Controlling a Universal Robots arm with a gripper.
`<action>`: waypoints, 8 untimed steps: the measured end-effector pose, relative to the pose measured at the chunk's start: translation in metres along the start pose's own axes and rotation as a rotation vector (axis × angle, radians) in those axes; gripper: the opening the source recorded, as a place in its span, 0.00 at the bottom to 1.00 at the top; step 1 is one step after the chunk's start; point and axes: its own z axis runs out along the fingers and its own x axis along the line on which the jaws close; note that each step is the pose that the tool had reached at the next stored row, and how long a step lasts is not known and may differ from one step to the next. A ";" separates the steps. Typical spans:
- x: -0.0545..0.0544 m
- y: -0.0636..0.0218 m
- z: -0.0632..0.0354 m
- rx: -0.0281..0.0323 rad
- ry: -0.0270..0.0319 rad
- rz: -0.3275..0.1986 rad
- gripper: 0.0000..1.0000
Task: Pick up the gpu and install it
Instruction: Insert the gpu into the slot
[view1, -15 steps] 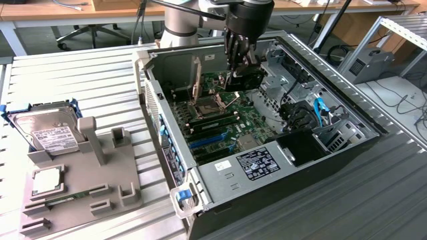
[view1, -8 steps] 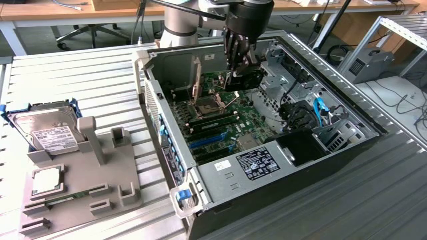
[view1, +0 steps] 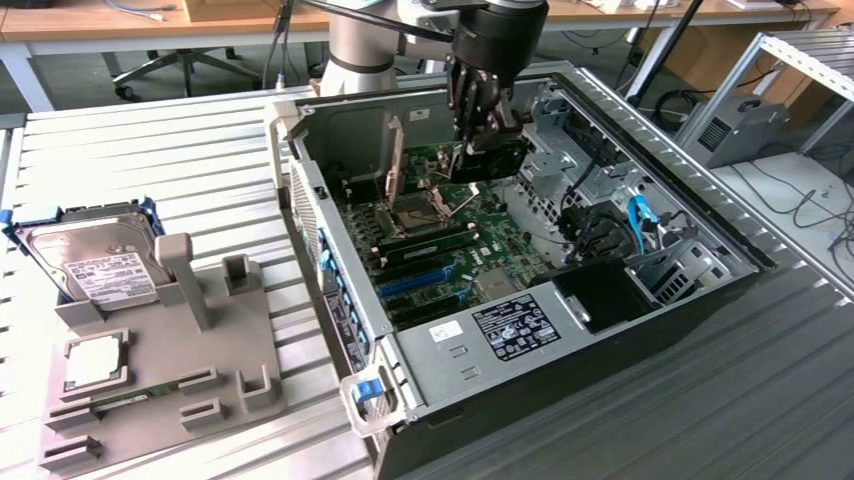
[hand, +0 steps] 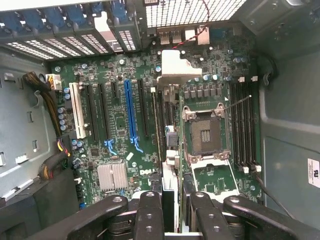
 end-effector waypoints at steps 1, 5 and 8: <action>0.000 0.0000 0.0000 0.0000 -0.0001 -0.002 0.26; 0.000 0.0000 0.0000 -0.0002 -0.0003 -0.010 0.26; 0.000 0.0000 0.0000 -0.0003 -0.0004 -0.017 0.26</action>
